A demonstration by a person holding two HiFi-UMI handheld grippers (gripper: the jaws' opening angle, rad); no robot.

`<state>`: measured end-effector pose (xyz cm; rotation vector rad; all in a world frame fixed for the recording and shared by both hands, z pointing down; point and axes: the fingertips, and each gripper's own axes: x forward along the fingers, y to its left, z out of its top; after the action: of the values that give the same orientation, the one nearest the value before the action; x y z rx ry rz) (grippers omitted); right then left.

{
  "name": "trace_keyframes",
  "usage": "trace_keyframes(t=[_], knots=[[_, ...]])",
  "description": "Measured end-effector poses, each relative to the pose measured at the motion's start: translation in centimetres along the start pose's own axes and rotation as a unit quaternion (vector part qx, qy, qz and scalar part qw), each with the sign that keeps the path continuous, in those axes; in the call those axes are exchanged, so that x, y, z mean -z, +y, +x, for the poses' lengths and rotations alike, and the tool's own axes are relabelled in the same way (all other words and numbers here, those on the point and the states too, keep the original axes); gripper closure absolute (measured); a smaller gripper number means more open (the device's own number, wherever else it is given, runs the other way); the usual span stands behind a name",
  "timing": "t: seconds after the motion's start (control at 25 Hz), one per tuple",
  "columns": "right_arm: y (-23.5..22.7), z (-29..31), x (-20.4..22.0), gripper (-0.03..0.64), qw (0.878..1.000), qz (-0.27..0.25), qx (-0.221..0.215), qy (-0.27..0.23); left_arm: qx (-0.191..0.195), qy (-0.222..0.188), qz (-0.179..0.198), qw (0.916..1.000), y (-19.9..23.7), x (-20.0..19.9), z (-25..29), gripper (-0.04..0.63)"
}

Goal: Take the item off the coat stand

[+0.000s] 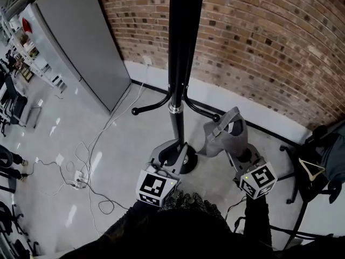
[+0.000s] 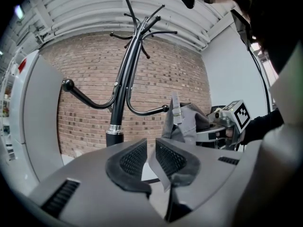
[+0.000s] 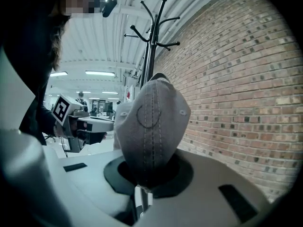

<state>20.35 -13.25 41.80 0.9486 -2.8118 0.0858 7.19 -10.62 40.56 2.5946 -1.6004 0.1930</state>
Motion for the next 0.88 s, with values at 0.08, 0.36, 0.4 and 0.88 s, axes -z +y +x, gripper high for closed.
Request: trace_keyframes(t=[0.08, 0.36, 0.4, 0.88], knots=[[-0.7, -1.3, 0.0, 0.592, 1.0, 0.008, 0.016, -0.006, 0.007, -0.002, 0.0, 1.0, -0.5, -0.2, 0.4, 0.531], [-3.8, -6.7, 0.5, 0.592, 0.995, 0.018, 0.102, -0.012, 0.051, 0.001, 0.0, 0.9987, -3.0, 0.2, 2.2, 0.531], [-4.2, -7.5, 0.6, 0.592, 0.993, 0.019, 0.115, -0.012, 0.059, 0.0, 0.0, 0.9983, -3.4, 0.1, 2.6, 0.532], [-7.8, -16.7, 4.4, 0.592, 0.966, 0.051, 0.254, 0.003, 0.136, 0.001, 0.01, 0.9906, -8.7, -0.3, 6.5, 0.532]])
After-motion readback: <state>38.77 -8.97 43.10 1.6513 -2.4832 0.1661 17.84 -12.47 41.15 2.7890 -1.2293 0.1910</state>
